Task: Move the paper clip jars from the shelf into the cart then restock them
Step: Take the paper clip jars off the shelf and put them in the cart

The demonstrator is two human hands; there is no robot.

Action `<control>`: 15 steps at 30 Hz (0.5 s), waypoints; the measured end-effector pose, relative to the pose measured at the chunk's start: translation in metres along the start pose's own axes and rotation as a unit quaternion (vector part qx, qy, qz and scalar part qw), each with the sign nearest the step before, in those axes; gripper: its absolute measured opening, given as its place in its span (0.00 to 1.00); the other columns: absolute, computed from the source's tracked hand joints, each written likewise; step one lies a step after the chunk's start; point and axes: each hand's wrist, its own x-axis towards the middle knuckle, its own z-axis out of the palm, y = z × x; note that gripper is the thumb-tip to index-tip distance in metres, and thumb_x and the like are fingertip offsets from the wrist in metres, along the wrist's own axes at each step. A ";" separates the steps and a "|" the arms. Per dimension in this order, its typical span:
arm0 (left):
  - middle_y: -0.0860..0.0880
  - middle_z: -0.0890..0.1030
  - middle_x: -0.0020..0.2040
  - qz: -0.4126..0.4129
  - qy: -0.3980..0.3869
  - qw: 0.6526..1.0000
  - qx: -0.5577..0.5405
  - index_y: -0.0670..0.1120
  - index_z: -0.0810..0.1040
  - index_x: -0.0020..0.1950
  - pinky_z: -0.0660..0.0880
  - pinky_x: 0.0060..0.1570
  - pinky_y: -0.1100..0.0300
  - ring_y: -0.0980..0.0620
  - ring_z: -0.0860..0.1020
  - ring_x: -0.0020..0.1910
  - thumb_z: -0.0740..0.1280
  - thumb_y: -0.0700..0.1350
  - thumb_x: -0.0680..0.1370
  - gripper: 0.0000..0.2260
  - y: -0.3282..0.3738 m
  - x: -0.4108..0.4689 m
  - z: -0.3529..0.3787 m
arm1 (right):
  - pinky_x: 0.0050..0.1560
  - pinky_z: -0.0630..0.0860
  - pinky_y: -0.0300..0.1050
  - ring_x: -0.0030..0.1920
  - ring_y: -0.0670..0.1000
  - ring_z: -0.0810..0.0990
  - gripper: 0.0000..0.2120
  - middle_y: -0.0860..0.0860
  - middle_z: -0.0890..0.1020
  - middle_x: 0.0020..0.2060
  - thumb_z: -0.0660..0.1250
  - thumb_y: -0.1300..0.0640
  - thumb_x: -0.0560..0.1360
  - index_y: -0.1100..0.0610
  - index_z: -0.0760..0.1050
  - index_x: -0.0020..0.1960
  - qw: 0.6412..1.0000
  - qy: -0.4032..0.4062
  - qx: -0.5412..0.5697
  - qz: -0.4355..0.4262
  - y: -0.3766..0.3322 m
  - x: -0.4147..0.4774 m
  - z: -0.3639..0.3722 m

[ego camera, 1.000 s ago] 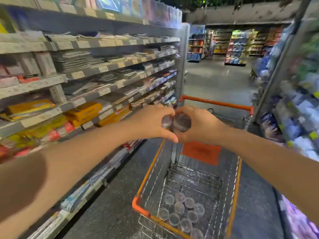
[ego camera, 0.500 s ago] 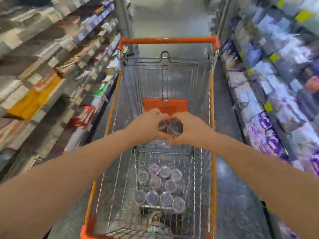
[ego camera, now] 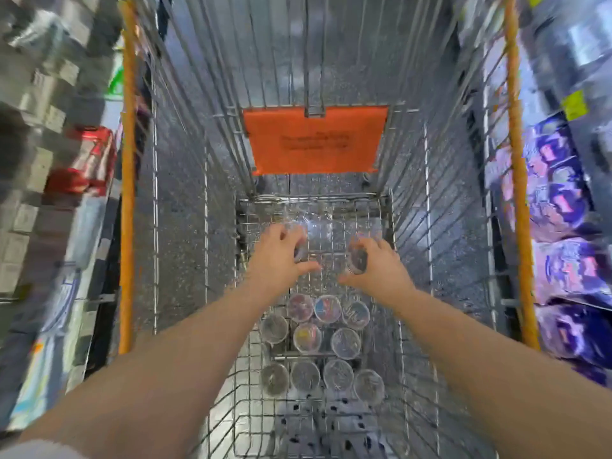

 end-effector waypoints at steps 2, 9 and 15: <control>0.48 0.68 0.54 -0.024 -0.007 1.000 0.002 0.48 0.71 0.62 0.72 0.55 0.57 0.51 0.70 0.53 0.69 0.62 0.69 0.28 -0.017 0.007 0.022 | 0.58 0.71 0.49 0.60 0.55 0.70 0.34 0.53 0.69 0.62 0.73 0.44 0.68 0.52 0.64 0.68 0.999 -0.007 -0.015 0.035 0.014 0.015 0.019; 0.43 0.67 0.61 -0.078 -0.031 0.996 0.027 0.48 0.68 0.64 0.72 0.56 0.52 0.45 0.69 0.59 0.67 0.60 0.72 0.26 -0.059 0.038 0.090 | 0.56 0.74 0.51 0.57 0.57 0.72 0.29 0.54 0.69 0.59 0.73 0.50 0.70 0.54 0.65 0.66 0.996 -0.031 -0.044 0.072 0.047 0.068 0.084; 0.43 0.64 0.61 -0.087 -0.080 0.992 0.049 0.48 0.66 0.64 0.73 0.56 0.51 0.43 0.67 0.60 0.62 0.56 0.77 0.19 -0.086 0.034 0.129 | 0.53 0.73 0.50 0.56 0.57 0.72 0.23 0.54 0.69 0.56 0.72 0.60 0.69 0.55 0.67 0.60 0.994 -0.054 -0.066 0.070 0.060 0.084 0.120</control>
